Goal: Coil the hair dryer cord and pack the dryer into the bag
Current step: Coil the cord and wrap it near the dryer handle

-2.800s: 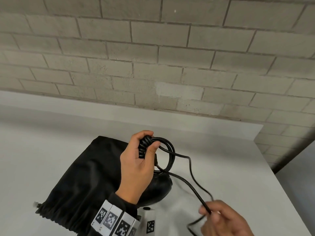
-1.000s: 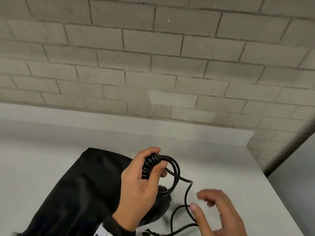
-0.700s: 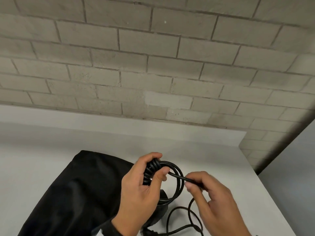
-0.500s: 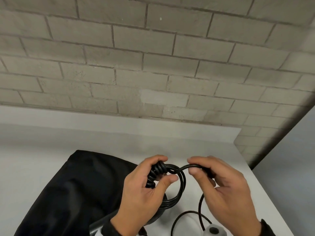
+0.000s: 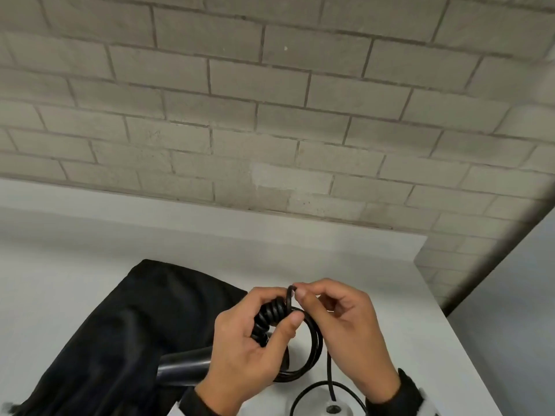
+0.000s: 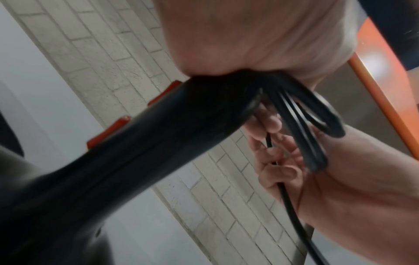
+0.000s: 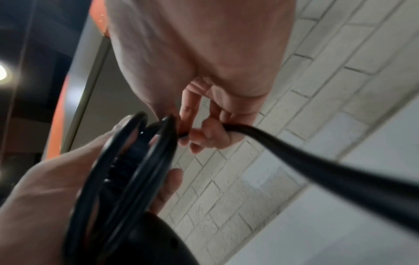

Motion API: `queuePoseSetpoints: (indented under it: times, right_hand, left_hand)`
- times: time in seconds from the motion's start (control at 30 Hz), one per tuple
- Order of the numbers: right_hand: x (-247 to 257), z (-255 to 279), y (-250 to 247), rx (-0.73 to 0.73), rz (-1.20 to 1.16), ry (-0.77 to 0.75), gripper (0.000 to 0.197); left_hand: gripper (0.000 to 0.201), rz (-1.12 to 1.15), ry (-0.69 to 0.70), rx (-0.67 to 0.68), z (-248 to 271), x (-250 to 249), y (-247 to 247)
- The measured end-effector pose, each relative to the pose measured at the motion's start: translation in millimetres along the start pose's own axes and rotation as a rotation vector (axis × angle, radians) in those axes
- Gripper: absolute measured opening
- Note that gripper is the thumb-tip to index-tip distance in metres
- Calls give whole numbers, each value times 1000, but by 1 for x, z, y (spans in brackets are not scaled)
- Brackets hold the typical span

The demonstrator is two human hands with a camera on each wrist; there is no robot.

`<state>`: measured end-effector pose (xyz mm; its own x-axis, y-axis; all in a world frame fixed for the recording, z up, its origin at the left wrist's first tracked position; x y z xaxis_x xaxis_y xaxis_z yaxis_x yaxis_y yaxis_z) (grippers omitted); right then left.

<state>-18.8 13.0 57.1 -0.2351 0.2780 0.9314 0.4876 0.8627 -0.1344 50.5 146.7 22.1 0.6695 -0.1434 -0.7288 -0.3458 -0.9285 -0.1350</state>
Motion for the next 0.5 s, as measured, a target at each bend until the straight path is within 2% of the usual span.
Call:
queuePoseSetpoints:
  times: [0.07, 0.13, 0.2, 0.23, 0.33, 0.5]
  right_hand:
    - [-2, 7, -2, 70, -134, 21, 18]
    - [-4, 16, -6, 173, -213, 39, 24]
    - [-5, 21, -7, 246, -151, 52, 22]
    - [-5, 22, -8, 253, -118, 57, 18]
    - [0, 19, -13, 267, -101, 58, 5]
    - [6, 10, -24, 383, -61, 93, 9]
  left_hand:
    - [18, -4, -6, -38, 4, -4, 5]
    - [26, -40, -13, -100, 5, -7, 8]
    - [43, -97, -29, -152, 4, -10, 11]
    - [46, -111, -36, -160, 4, -12, 12]
    - [40, -127, -18, -166, 5, -14, 15]
    - [26, -145, -22, -151, 0, -13, 17]
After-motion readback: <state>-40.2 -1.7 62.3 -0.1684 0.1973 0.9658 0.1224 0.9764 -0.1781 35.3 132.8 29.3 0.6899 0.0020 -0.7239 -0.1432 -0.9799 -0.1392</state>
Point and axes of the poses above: each hand's wrist, its own z-axis away from the middle knuckle, its own y-axis out of the palm, x = y × z, the point moved 1 cm from there along -z, towards the middle knuckle, and after that the axes turned 6 degrees about -z, right-handed, at the moved point
